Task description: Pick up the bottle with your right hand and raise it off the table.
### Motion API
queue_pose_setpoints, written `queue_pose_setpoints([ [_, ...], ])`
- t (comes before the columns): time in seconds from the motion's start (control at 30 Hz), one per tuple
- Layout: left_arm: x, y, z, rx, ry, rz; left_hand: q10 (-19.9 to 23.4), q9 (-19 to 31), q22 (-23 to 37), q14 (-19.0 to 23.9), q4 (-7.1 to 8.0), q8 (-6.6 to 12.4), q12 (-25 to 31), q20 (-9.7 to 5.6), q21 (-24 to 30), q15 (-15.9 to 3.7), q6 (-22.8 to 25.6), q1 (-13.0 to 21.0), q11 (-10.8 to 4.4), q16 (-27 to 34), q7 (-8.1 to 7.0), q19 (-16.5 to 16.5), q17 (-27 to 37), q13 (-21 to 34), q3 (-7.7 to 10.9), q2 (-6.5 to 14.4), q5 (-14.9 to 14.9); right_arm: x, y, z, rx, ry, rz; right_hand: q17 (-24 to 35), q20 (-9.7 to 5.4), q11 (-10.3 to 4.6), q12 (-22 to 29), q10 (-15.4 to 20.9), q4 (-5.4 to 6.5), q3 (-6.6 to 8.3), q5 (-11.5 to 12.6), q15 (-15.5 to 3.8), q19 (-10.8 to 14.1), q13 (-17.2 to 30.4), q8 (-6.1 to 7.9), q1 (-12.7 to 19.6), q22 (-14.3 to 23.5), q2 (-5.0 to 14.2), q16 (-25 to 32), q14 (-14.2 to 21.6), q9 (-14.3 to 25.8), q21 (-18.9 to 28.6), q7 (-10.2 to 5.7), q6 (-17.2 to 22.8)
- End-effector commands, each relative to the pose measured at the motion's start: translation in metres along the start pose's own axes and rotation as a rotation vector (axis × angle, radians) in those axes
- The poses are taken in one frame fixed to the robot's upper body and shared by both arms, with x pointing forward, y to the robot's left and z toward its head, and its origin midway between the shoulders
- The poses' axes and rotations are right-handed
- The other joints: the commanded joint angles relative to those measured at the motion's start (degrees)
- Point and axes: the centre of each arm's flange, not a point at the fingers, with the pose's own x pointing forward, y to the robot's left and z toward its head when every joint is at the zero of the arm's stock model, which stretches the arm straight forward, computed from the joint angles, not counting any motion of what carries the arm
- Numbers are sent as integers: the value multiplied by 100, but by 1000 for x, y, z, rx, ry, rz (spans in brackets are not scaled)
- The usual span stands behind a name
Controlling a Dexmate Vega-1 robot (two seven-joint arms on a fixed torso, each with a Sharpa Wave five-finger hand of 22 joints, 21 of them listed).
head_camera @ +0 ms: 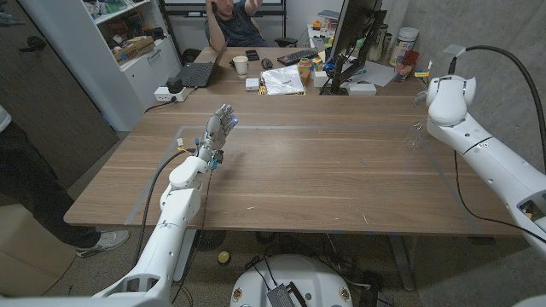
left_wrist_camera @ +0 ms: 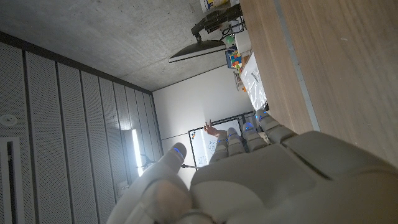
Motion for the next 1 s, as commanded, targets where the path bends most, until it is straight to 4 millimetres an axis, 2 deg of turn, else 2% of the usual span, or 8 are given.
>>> queue_pose_setpoints([
  [0.03,1,1,-1,-4,2,6,-57,23,24,-36,-1,14,24,29,36,-7,-38,24,-12,19,11,25,12,12,-5,588,32,6,2,13,-32,-15,66,7,8,19,8,-19,7,-30,37,20,106,27,4,-44,8,-25,53,73,11,30,-63,-23],
  [0.43,1,2,-1,-3,2,8,-61,23,24,-36,-2,14,23,33,35,-7,-42,25,-28,19,18,21,12,11,-7,588,32,9,2,18,-60,-1,129,2,-3,13,28,15,1,-57,51,37,273,30,42,-23,8,-24,67,136,14,56,-66,18],
  [0.5,2,2,-1,-3,0,9,-62,23,24,-35,-2,14,23,31,35,-4,-42,25,-22,19,19,22,11,11,-7,589,32,9,3,19,-58,3,162,4,54,-19,-10,-96,2,-96,59,60,291,32,-9,-30,5,-55,47,100,14,31,-132,-157],
  [0.53,2,2,-1,-3,0,8,-63,23,24,-35,-2,14,23,33,34,-1,-43,25,-14,19,19,20,11,12,-7,588,32,9,3,19,-66,5,164,4,92,24,-24,-153,4,-129,63,91,281,33,-36,-44,2,-89,23,44,14,8,-193,-273],
  [0.7,3,2,-1,-4,0,6,-58,23,24,-34,-3,14,25,34,33,-9,-45,26,-14,19,16,17,11,11,-8,587,32,11,3,23,-89,14,201,3,126,-1,-41,-237,9,-174,70,128,268,35,-26,-65,0,-133,-5,-33,14,-24,-251,-330],
  [0.77,3,2,-1,-5,-1,8,-60,23,24,-36,-3,14,25,32,33,-6,-45,26,-12,19,16,17,11,11,-8,587,32,12,4,24,-95,23,221,6,190,-8,-60,-335,24,-225,77,121,256,37,-41,-107,-3,-179,-11,-70,15,-51,-370,-436],
  [0.8,3,2,-1,-4,-1,8,-60,23,24,-36,-3,14,25,34,34,-8,-44,26,-13,19,15,18,11,11,-8,587,32,13,4,25,-97,28,229,8,303,-19,-60,-382,34,-257,86,126,252,38,-45,-127,-5,-200,-13,-96,15,-70,-415,-512],
  [1.0,2,3,-1,-3,-2,10,-53,23,24,-34,-4,15,27,40,34,-8,-45,27,-13,19,12,18,11,11,-9,586,32,15,6,28,-106,29,254,8,537,-34,-70,-511,53,-331,105,137,286,40,-33,-177,-13,-263,-18,-153,15,-93,-535,-608],
])
